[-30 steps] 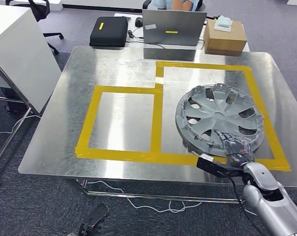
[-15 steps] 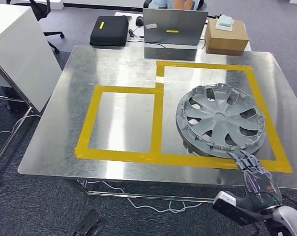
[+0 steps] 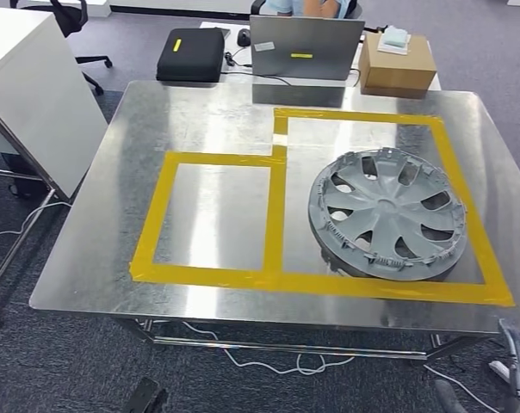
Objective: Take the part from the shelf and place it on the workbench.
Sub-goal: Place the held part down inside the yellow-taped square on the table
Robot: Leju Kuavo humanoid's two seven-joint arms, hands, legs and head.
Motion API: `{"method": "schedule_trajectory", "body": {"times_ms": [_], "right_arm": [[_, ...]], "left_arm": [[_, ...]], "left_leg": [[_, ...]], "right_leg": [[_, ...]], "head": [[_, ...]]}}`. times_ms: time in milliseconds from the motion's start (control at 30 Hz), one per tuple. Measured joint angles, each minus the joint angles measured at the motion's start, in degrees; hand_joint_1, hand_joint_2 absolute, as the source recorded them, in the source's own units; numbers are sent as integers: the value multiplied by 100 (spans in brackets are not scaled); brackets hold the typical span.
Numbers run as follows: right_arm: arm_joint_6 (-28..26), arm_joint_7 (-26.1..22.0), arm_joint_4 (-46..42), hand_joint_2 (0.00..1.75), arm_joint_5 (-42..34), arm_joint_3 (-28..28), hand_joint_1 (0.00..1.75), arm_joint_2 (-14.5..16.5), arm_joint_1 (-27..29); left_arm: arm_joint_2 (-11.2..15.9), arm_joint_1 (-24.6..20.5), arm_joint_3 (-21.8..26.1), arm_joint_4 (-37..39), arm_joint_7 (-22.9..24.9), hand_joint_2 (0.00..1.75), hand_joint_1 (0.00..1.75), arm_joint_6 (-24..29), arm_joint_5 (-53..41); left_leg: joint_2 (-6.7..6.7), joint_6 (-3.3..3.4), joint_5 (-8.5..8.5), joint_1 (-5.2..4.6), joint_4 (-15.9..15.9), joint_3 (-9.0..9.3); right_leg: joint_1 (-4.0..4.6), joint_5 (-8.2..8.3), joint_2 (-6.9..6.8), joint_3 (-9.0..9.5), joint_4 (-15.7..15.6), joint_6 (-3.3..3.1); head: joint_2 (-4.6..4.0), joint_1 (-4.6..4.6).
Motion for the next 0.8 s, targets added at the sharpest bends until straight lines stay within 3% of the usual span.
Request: {"method": "schedule_trajectory", "body": {"times_ms": [67,100,167,233,267,300,333,400,467,533,600,667,733,767,800], "right_arm": [[-38,-1247,217,175,-976,-750,0,938,-91],[-111,-1604,389,175,-1354,-1138,0,1295,-176],[-265,-1745,869,175,-1903,-1865,0,1797,-458],[-334,-1670,1464,175,-2345,-2554,0,2180,-819],[-337,-1694,1814,175,-2558,-2887,0,2316,-1018],[-339,-1738,2183,175,-2773,-3217,0,2431,-1218],[-340,-1797,2555,175,-2959,-3536,0,2526,-1416],[-341,-2041,3295,175,-3268,-4135,0,2681,-1814],[-343,-2618,4162,175,-3412,-4808,0,2801,-2326],[-344,-3399,5124,175,-3238,-5718,0,2906,-2939],[-345,-3861,5975,175,-2887,-6693,0,3004,-3477],[-345,-3819,6714,175,-2603,-7454,0,3080,-3852],[-335,-3570,7424,175,-2363,-7968,0,3141,-4076],[-301,-3399,7767,175,-2241,-8161,0,3173,-4160],[-240,-3198,8074,175,-2130,-8312,0,3198,-4229]], "left_arm": [[-4,74,51,1,-48,0,0,36,72],[-9,99,68,1,-64,0,0,48,88],[-22,117,85,1,-79,0,0,69,111],[-27,119,93,2,-81,0,0,86,134],[-30,125,95,2,-81,0,0,91,145],[-32,129,96,2,-81,0,0,95,155],[-37,131,96,2,-82,0,0,97,165],[-48,130,94,2,-83,0,0,98,181],[-54,121,92,2,-86,0,0,98,197],[-60,108,88,2,-91,0,0,99,226],[-67,103,83,2,-94,0,0,101,259],[-69,104,72,2,-97,0,0,104,291],[-73,117,60,2,-100,0,0,108,333],[-74,130,56,2,-103,0,0,109,352],[-74,144,53,2,-108,0,0,109,367]], "left_leg": [[4,29,26,11,-67,38],[7,51,47,24,-120,73],[13,89,88,55,-203,128],[9,99,94,45,-212,126],[8,99,94,39,-211,125],[6,97,95,34,-210,125],[0,92,95,33,-208,129],[-20,59,96,32,-200,140],[-33,-8,103,23,-177,135],[-35,-78,126,29,-165,123],[-29,-135,77,58,-107,96],[-10,-179,-213,73,286,-65],[0,-212,-627,75,1050,-370],[0,-222,-748,76,1358,-481],[1,-222,-761,75,1482,-505]], "right_leg": [[-5,-16,3,16,-4,19],[-4,-68,17,1,55,31],[-1,-344,70,-197,512,53],[-4,-678,108,-562,1264,74],[-8,-740,112,-701,1516,80],[-14,-692,113,-749,1571,82],[-19,-528,114,-672,1377,82],[-29,-127,138,-293,579,71],[-11,59,180,-26,42,14],[25,81,191,2,-8,-71],[33,119,159,1,-16,-163],[29,157,111,-12,-36,-245],[43,172,66,-50,-30,-282],[51,178,51,-70,-25,-292],[57,184,42,-87,-18,-299]], "head": [[1,-5],[1,2],[1,30],[0,40],[0,39],[0,38],[0,39],[0,42],[0,33],[0,27],[0,27],[0,16],[0,10],[0,9],[0,6]]}}
